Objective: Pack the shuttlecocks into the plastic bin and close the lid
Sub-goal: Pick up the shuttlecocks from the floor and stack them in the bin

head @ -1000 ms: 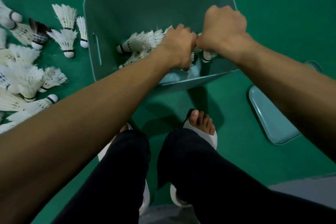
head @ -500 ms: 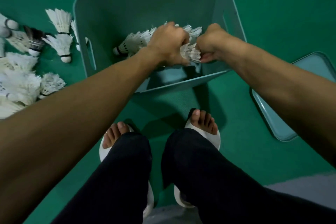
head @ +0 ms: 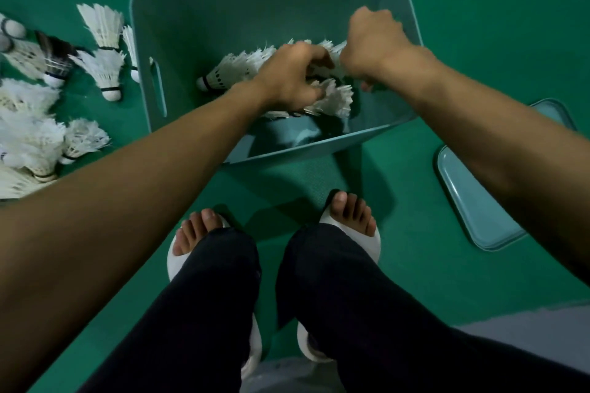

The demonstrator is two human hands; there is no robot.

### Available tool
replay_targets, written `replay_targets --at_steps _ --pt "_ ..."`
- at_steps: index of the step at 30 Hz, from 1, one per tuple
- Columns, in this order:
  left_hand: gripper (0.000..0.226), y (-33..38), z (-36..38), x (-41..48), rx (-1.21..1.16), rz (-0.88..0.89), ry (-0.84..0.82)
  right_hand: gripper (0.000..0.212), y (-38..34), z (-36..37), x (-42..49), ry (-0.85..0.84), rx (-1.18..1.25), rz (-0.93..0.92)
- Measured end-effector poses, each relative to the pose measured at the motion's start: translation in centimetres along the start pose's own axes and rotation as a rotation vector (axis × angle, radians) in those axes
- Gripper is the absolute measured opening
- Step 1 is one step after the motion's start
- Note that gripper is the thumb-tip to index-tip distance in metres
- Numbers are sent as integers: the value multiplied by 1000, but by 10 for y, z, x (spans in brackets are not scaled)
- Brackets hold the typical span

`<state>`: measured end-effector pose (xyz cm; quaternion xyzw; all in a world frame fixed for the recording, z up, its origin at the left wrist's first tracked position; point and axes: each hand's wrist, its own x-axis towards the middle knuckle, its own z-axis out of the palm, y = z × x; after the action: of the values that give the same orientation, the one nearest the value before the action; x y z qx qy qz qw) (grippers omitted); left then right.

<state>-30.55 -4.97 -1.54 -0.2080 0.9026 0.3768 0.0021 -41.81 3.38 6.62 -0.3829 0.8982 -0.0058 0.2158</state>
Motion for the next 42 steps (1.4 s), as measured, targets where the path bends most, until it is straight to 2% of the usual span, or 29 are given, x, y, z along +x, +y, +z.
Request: replay_targets --at_steps 3,5,6,8,10,12,15,17,19,23,26,31,34,37,42 --pt "25 7 -17 -8 -106 -87 181 10 0 10 8 -144 -40 -25" --pt "19 8 -28 -15 13 -203 223 17 4 22 15 -248 -53 -59" --pt "14 6 -33 -20 96 -268 167 23 6 27 16 -284 -40 -84" --pt "2 2 -41 -30 184 -367 -99 30 10 33 21 -288 -7 -134" --pt "12 -2 -42 -40 187 -464 -429 37 14 35 23 -265 -11 -161" --pt "17 -9 -36 -43 236 -513 -619 43 16 33 22 -213 -26 -197" --pt "24 -18 -27 -47 289 -508 -611 37 19 26 13 -89 -74 -282" --pt "33 -16 -28 -49 271 -513 -602 31 21 23 7 -69 -94 -306" --pt "40 -11 -30 -51 228 -512 -622 28 21 21 4 -168 -116 -278" --pt "47 -5 -33 -51 176 -521 -654 23 20 30 7 -478 -220 -221" --pt "52 3 -37 -55 175 -530 -665 32 17 36 8 -503 -225 -228" --pt "49 17 -49 -67 182 -494 -597 39 12 30 5 -485 -191 -238" --pt "44 18 -61 -75 145 -451 -450 31 9 16 0 -410 -162 -216" --pt "37 23 -80 -88 106 -367 -211 29 -6 -8 -13 -305 -137 -251" --pt "23 25 -117 -130 -25 -205 359 32 -67 -38 -47 -84 52 -422"
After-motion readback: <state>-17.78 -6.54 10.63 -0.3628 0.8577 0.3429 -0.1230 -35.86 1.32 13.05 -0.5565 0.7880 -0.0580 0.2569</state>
